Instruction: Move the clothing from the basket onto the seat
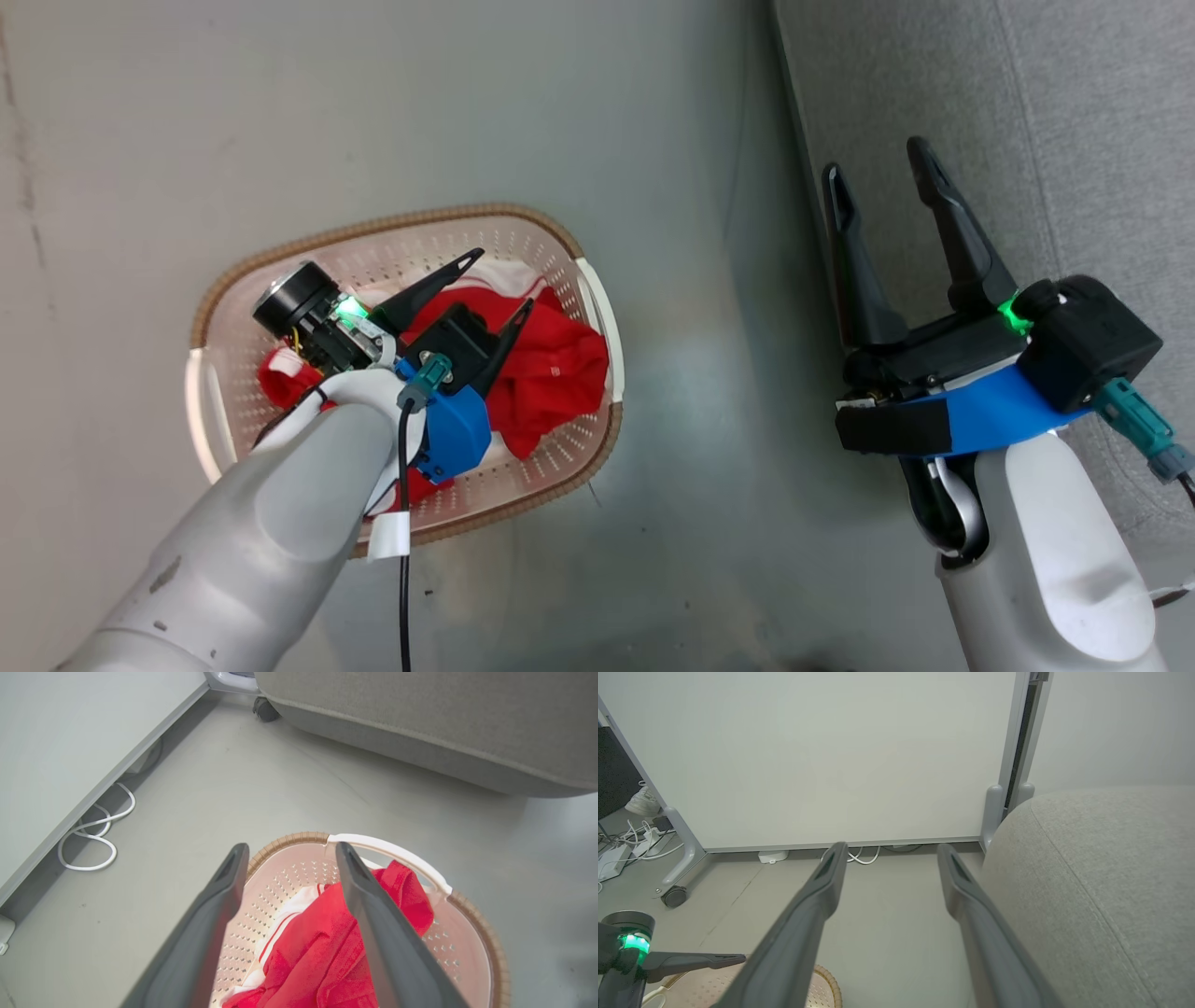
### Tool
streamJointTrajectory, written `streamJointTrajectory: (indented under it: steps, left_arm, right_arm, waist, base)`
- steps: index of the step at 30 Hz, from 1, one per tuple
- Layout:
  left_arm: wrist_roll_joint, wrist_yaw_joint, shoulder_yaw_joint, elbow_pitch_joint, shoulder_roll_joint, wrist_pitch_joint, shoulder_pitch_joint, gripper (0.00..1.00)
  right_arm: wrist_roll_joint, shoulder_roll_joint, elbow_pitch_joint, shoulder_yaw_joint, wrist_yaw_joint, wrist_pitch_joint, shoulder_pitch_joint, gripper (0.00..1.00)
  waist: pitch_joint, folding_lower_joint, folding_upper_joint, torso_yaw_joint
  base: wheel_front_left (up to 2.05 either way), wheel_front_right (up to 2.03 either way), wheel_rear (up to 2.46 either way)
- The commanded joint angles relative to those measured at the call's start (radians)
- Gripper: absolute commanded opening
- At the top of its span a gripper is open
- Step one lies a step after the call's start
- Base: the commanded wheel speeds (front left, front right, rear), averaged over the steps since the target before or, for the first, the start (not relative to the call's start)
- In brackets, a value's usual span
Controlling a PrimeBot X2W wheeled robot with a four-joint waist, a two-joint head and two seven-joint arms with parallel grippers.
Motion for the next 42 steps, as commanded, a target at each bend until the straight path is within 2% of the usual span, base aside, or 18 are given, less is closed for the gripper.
streamJointTrajectory:
  steps: [1, 15, 20, 26, 27, 29, 37, 42]
  left_arm:
    - [-0.008, -0.001, -0.027, 0.019, 0.011, -0.003, -0.035, 1.00]
    - [-0.145, -0.001, -0.368, 0.271, 0.056, 0.009, -0.211, 1.00]
    - [-0.168, -0.001, -0.407, 0.313, 0.068, 0.016, -0.258, 1.00]
    - [-0.170, -0.001, -0.422, 0.339, 0.056, 0.029, -0.288, 1.00]
    - [-0.174, -0.001, -0.423, 0.343, 0.053, 0.036, -0.289, 0.88]
    - [-0.163, -0.001, -0.424, 0.344, 0.049, 0.038, -0.297, 0.01]
    - [-0.154, -0.001, -0.426, 0.335, 0.038, 0.026, -0.292, 0.00]
    - [-0.181, -0.001, -0.426, 0.318, 0.017, 0.006, -0.297, 0.00]
  right_arm:
    - [-0.003, -0.002, -0.011, 0.004, 0.000, -0.003, -0.025, 1.00]
    - [-0.002, -0.002, -0.057, 0.003, 0.000, -0.002, -0.088, 1.00]
    - [0.011, -0.001, -0.074, 0.010, 0.000, -0.002, -0.099, 1.00]
    - [0.019, -0.001, -0.084, 0.011, 0.000, -0.002, -0.099, 1.00]
    - [0.020, -0.001, -0.084, 0.011, 0.000, -0.002, -0.099, 1.00]
    - [0.022, -0.001, -0.084, 0.010, 0.000, -0.002, -0.099, 1.00]
    - [0.021, -0.002, -0.073, 0.008, 0.000, -0.002, -0.107, 1.00]
    - [0.004, -0.002, -0.068, -0.003, 0.000, -0.002, -0.099, 1.00]
  waist:
    - [0.065, -0.0002, 0.0001, -0.024]
    - [0.262, -0.0002, 0.0001, -0.058]
    - [0.320, -0.0002, 0.0001, -0.075]
    - [0.355, -0.0002, 0.0001, -0.081]
    - [0.356, -0.0002, 0.0001, -0.081]
    - [0.359, -0.0002, 0.0001, -0.081]
    - [0.348, -0.0002, 0.0001, -0.074]
    - [0.323, -0.0002, 0.0001, -0.047]
  base:
    - [0.00, 0.00, 0.00]
    - [0.00, 0.00, 0.00]
    - [0.00, 0.00, 0.00]
    - [0.00, 0.00, 0.00]
    - [0.00, 0.00, 0.00]
    - [0.00, 0.00, 0.00]
    - [0.00, 0.00, 0.00]
    - [0.00, 0.00, 0.00]
